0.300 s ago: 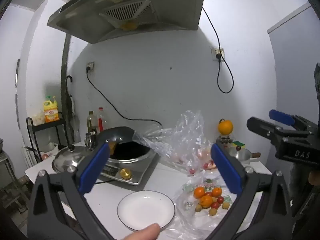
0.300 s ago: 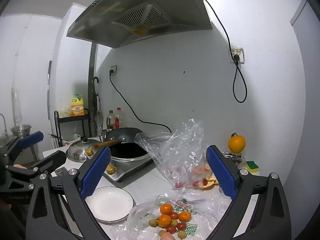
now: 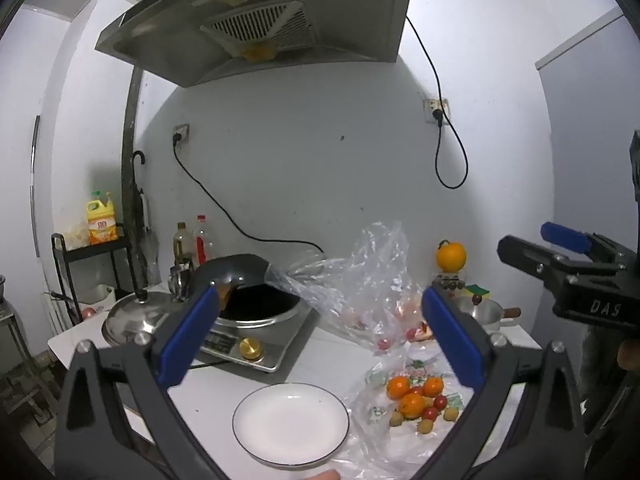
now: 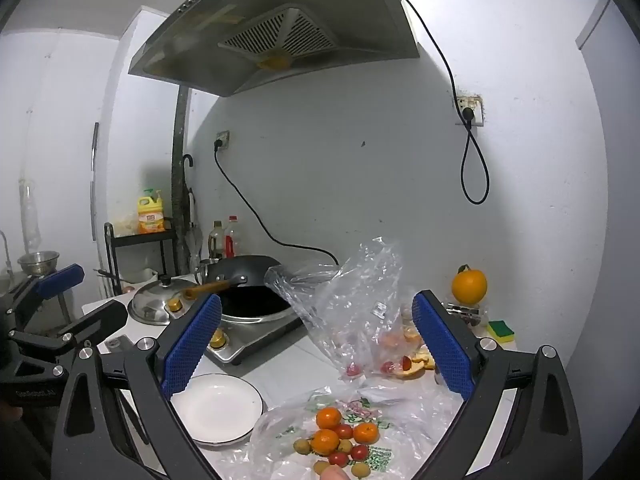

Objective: Organize fruits

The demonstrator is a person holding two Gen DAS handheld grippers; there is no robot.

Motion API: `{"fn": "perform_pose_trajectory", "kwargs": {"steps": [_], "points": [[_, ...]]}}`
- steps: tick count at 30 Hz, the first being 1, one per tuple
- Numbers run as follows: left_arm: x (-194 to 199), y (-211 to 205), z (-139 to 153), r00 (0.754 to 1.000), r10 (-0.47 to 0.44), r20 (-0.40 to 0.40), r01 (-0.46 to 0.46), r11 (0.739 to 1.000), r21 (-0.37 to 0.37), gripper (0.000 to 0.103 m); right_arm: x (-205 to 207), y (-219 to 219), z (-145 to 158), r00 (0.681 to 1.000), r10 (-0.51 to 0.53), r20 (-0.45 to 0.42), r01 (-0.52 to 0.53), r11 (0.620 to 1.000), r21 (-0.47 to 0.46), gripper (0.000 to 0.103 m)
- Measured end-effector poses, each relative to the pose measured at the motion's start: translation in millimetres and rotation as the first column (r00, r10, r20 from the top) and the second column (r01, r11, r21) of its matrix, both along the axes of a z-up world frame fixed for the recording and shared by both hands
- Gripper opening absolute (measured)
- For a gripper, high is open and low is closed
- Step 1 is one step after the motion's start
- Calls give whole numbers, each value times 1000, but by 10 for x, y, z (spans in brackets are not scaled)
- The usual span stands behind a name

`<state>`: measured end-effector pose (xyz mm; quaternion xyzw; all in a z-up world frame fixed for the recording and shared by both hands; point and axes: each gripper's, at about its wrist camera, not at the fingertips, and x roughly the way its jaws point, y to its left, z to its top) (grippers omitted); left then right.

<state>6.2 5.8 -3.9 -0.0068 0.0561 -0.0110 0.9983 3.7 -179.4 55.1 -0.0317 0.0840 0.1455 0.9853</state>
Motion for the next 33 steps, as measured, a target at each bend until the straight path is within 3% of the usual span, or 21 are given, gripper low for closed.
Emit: {"fn": "perform_pose_trajectory", "kwargs": {"steps": [33], "points": [[112, 29, -11, 1000, 12, -2, -12, 1000, -10, 102, 129, 26, -54, 1000, -5, -20, 5, 1000, 4, 98]]}}
